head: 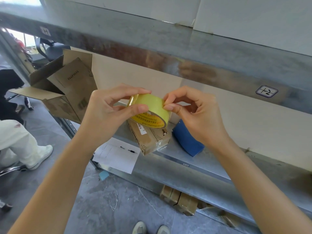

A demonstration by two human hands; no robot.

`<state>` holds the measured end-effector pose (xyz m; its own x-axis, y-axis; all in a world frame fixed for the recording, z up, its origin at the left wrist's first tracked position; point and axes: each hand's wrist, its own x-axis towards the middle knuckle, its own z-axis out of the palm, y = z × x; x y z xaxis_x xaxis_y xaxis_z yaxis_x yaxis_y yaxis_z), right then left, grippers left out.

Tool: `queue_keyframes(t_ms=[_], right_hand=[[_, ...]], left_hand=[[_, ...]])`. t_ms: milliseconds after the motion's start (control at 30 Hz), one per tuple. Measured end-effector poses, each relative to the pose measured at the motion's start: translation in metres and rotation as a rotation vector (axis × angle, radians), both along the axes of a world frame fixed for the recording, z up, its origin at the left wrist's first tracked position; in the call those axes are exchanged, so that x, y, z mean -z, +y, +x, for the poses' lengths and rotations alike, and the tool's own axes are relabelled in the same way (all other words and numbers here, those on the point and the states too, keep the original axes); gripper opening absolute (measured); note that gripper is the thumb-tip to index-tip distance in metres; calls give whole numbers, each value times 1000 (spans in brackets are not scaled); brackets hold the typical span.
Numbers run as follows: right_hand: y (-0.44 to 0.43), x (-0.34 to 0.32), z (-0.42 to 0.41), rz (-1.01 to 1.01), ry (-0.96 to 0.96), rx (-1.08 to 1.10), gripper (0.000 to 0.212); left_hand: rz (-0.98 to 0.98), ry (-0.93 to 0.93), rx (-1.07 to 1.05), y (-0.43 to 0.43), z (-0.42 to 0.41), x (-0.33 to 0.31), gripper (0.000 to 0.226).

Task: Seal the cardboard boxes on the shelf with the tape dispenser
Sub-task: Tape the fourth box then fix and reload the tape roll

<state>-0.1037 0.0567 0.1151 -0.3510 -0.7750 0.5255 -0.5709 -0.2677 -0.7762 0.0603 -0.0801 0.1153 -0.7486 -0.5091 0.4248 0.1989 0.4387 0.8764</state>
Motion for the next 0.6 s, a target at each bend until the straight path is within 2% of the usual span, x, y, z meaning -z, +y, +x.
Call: queue_keyframes(t_ms=[167,400,600], right_hand=[[7,3,1,-1,-80,-28,28],[6,0,2,9,68,9,32],[6,-1,1,18,97,12,30]], left_hand=[[-2,-23,25,0,5,-2,32],[10,-54,31,2,7,-3,34],[14,-63,25,1,7,-3,34]])
